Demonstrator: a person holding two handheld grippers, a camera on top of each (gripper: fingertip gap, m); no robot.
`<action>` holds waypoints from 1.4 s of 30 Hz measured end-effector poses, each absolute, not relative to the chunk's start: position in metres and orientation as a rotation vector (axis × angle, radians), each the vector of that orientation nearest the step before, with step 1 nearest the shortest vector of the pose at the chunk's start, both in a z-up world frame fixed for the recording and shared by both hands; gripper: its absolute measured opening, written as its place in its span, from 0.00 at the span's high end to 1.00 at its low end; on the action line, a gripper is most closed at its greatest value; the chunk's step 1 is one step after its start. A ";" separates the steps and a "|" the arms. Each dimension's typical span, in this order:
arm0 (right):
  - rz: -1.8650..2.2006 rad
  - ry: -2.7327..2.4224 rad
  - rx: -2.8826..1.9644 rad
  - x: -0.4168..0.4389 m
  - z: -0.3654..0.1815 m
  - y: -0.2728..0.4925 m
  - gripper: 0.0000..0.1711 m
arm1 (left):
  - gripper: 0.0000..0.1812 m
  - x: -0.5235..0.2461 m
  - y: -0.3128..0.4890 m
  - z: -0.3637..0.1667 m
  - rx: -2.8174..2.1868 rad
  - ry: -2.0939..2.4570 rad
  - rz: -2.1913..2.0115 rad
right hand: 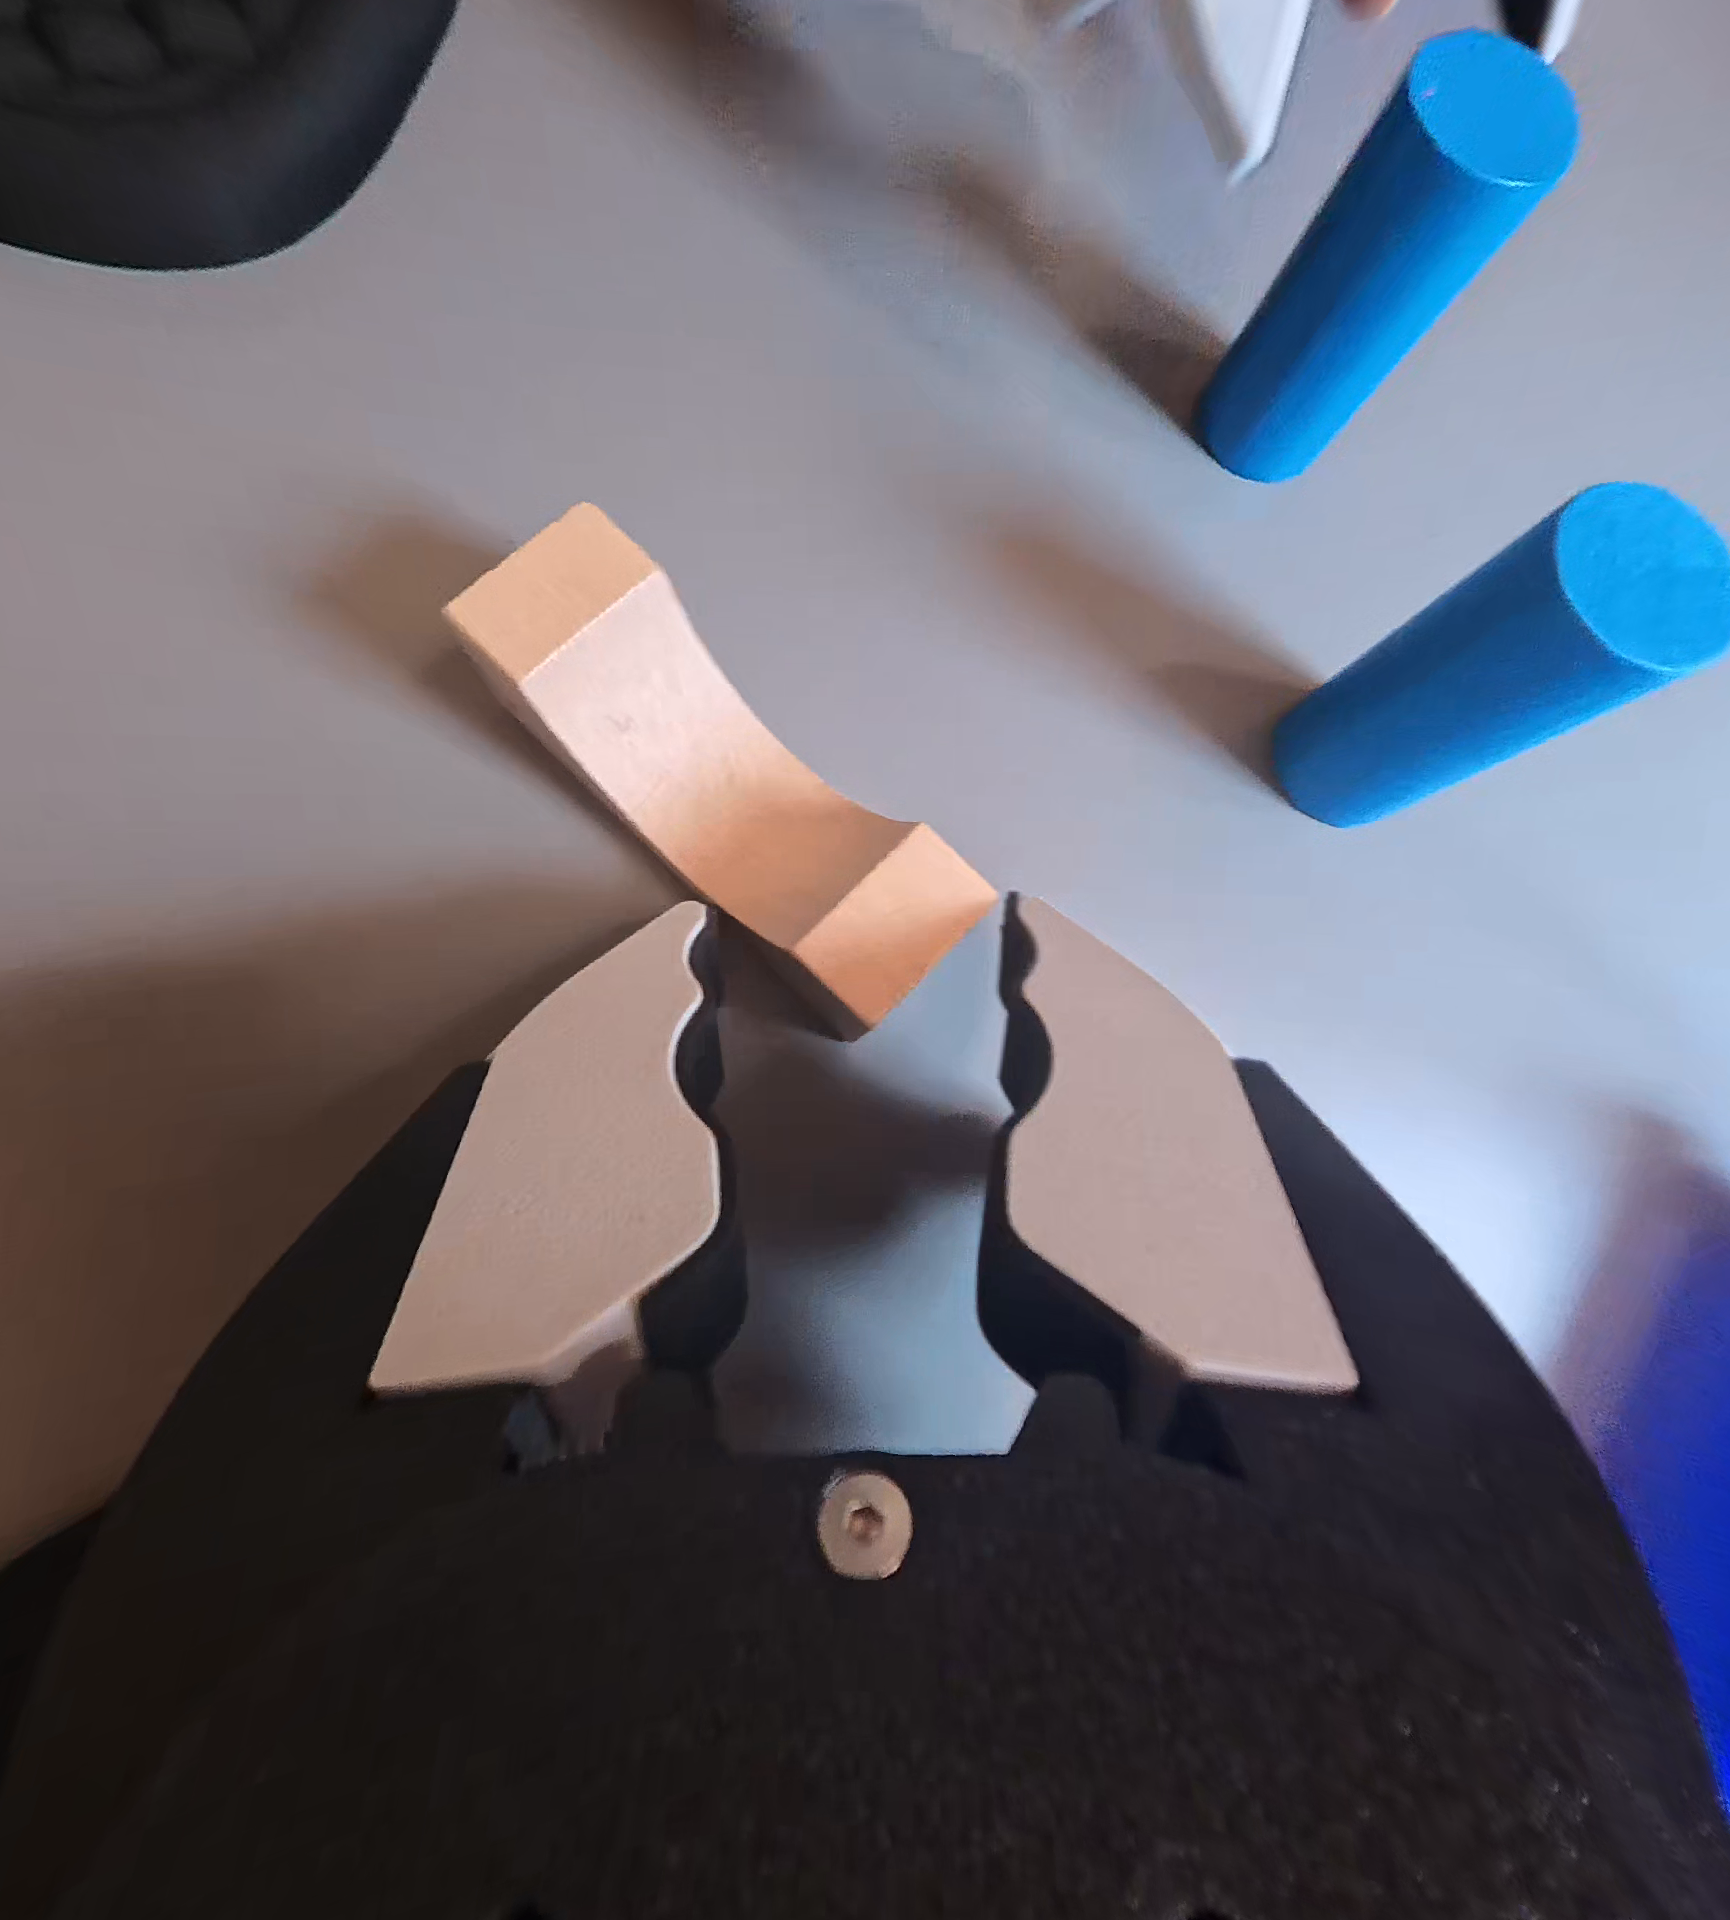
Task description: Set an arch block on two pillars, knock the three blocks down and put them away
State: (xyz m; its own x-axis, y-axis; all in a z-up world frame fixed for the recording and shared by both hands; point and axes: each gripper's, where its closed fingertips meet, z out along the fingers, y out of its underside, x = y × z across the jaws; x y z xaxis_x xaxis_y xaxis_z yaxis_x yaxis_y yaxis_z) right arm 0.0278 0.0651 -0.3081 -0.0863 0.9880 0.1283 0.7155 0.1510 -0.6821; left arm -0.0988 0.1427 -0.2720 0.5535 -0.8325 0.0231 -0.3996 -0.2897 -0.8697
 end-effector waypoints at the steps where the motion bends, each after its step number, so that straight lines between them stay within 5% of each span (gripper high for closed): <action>1: 0.632 -1.869 -1.619 0.027 -0.309 0.063 0.72 | 0.67 -0.101 0.140 -0.261 -1.866 0.974 -0.626; 6: 0.643 -1.872 -1.612 0.024 -0.303 0.057 0.78 | 0.69 -0.062 0.092 -0.229 -1.825 1.049 -0.821; 14: 0.680 -1.843 -1.561 0.020 -0.278 0.045 0.79 | 0.67 -0.001 0.021 -0.290 -2.014 1.409 -0.825; 18: 0.871 -1.753 -1.501 0.013 -0.248 0.034 0.81 | 0.81 0.001 0.024 -0.300 -1.962 1.490 -0.628; 22: 1.023 -1.591 -1.390 0.005 -0.213 0.030 0.81 | 0.81 0.011 0.025 -0.280 -1.813 1.438 -0.737; 28: 1.266 -1.344 -1.295 0.005 -0.168 0.033 0.66 | 0.81 0.014 0.032 -0.216 -1.535 1.147 -1.017; 34: 1.251 -1.307 -1.288 -0.015 -0.169 0.024 0.81 | 0.81 0.019 0.026 -0.199 -1.444 1.080 -1.106; 42: 1.060 -1.398 -1.420 -0.014 -0.152 0.049 0.81 | 0.73 -0.004 0.043 -0.210 -1.535 0.992 -0.963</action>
State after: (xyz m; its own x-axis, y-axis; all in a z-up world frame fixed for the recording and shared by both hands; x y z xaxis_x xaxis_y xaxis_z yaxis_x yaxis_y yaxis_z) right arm -0.0140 0.0492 -0.1521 0.0131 0.9999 -0.0040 0.2733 -0.0074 -0.9619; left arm -0.0041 0.0434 -0.2103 0.3394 -0.9364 0.0889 -0.1158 -0.1354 -0.9840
